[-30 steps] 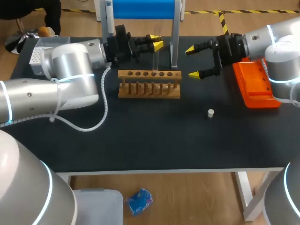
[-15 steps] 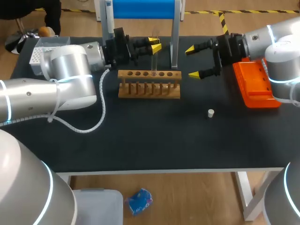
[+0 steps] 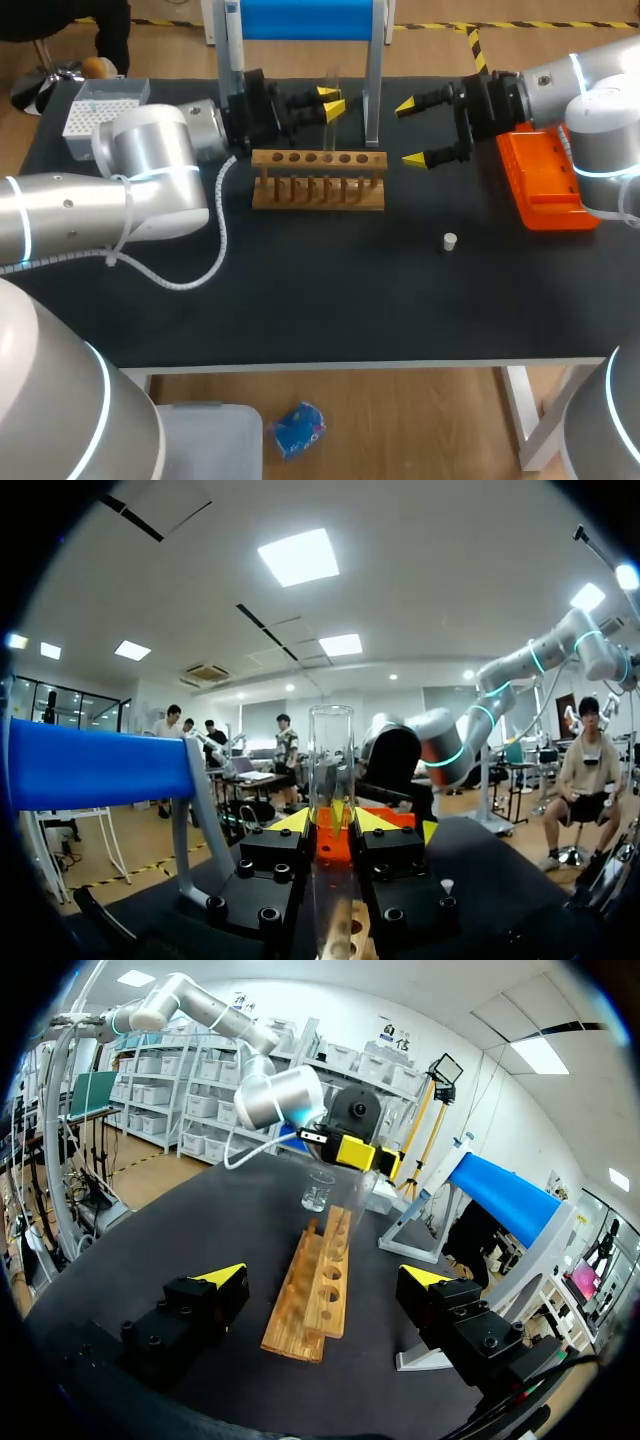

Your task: Invert the test tube, pick up the pipette, mount the tip to pipette, aspirate from beaker and dispense into the tube, eject the tip, return the pipette, and cap with the stopper.

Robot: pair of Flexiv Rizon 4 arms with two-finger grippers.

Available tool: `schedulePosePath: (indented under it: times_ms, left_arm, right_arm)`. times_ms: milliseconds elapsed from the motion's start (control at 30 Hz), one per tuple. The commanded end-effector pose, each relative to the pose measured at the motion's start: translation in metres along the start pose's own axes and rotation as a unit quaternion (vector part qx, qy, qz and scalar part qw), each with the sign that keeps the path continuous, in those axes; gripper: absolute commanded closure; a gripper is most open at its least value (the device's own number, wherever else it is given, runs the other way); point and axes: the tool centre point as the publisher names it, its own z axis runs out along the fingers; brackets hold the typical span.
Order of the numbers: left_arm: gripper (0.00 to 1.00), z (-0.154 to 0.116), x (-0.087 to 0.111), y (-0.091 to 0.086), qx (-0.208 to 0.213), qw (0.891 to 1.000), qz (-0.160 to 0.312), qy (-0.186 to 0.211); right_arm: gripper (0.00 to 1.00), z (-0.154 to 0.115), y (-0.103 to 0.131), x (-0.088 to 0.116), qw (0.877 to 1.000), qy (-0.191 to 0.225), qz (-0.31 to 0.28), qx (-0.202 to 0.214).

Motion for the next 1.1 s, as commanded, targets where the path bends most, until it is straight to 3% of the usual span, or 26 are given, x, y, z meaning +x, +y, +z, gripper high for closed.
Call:
schedulePosePath:
  times_ms: [33,667,833,1100]
  left_arm:
    - [1.00,0.001,-0.002,0.006,0.007,1.000,0.002,0.000]
    - [1.00,-0.009,-0.005,0.019,0.024,1.000,0.007,-0.018]
    - [1.00,-0.010,-0.005,0.023,-0.029,1.000,0.011,-0.005]
    - [1.00,-0.008,-0.007,0.024,-0.079,0.997,0.017,0.011]
  right_arm:
    - [0.00,0.000,0.000,0.000,1.000,0.000,0.000,0.000]
    - [0.00,0.000,0.000,0.000,1.000,0.000,0.000,0.000]
    - [0.00,0.000,0.000,0.000,1.000,0.000,0.000,0.000]
    - [0.00,0.000,0.000,0.000,1.000,0.000,0.000,0.000]
